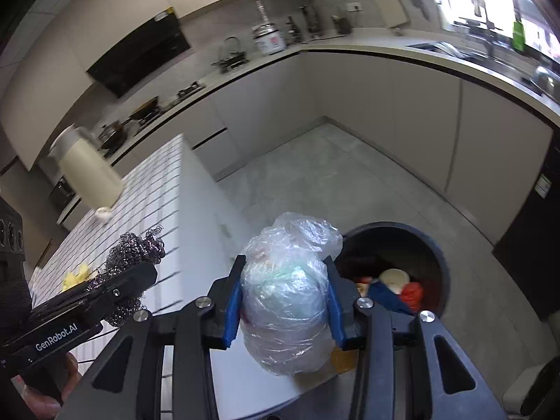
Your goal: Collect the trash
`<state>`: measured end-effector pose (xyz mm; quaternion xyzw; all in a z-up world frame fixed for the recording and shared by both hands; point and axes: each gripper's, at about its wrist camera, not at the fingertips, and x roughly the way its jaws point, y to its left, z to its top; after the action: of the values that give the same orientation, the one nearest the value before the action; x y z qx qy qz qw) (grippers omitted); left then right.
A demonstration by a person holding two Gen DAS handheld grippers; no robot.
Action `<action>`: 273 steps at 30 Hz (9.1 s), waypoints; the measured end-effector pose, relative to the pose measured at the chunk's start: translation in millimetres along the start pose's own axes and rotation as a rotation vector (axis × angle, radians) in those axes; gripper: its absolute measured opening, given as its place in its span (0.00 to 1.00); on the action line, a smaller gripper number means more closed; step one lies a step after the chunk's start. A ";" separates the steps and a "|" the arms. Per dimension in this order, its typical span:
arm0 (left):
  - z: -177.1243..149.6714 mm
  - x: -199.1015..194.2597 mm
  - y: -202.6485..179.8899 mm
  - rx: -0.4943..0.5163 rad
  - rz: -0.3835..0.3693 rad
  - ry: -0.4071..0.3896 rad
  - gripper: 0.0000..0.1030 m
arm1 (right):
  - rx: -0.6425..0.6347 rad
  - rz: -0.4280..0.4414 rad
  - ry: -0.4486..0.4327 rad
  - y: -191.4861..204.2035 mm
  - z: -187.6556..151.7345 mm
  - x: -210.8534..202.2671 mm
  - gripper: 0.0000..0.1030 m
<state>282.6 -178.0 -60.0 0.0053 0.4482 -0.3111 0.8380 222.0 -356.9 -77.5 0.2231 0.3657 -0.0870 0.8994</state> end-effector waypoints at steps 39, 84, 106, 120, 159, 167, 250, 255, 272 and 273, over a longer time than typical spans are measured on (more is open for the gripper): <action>13.4 95.0 -74.6 -0.175 0.190 0.095 0.67 | 0.018 -0.036 0.109 -176.1 47.9 67.6 0.64; -53.6 -151.0 244.5 -0.388 0.508 -0.103 0.67 | -0.365 0.310 0.123 301.5 -32.5 76.5 0.65; -53.2 -107.7 301.7 -0.352 0.451 -0.034 0.45 | -0.352 0.268 0.175 341.9 -33.7 120.9 0.65; -15.3 -99.0 359.1 -0.368 0.514 -0.113 0.36 | -0.390 0.292 0.216 389.3 -20.4 176.2 0.65; 29.2 -95.7 422.1 -0.405 0.499 -0.169 0.34 | -0.478 0.252 0.203 473.6 19.8 287.3 0.34; 5.7 -119.5 389.8 -0.369 0.477 -0.177 0.34 | -0.438 0.269 0.181 442.5 9.4 230.9 0.34; -26.8 -9.0 -116.3 -0.088 0.293 -0.100 0.63 | -0.082 0.046 0.188 -151.3 4.1 10.7 0.64; -74.6 -82.9 -116.1 -0.100 0.375 -0.174 0.72 | -0.168 0.090 0.195 -106.0 -30.0 -42.8 0.65; -201.8 -202.3 -133.3 -0.157 0.582 -0.202 0.79 | -0.392 0.082 0.019 -12.7 -134.1 -224.6 0.79; -203.8 -204.8 -135.3 -0.172 0.587 -0.204 0.79 | -0.399 0.087 0.010 -12.0 -133.8 -230.4 0.79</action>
<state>-23.9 -122.6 9.2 0.0323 0.3660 -0.0158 0.9299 -29.9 -306.9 -5.7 0.0566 0.3699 0.0271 0.9269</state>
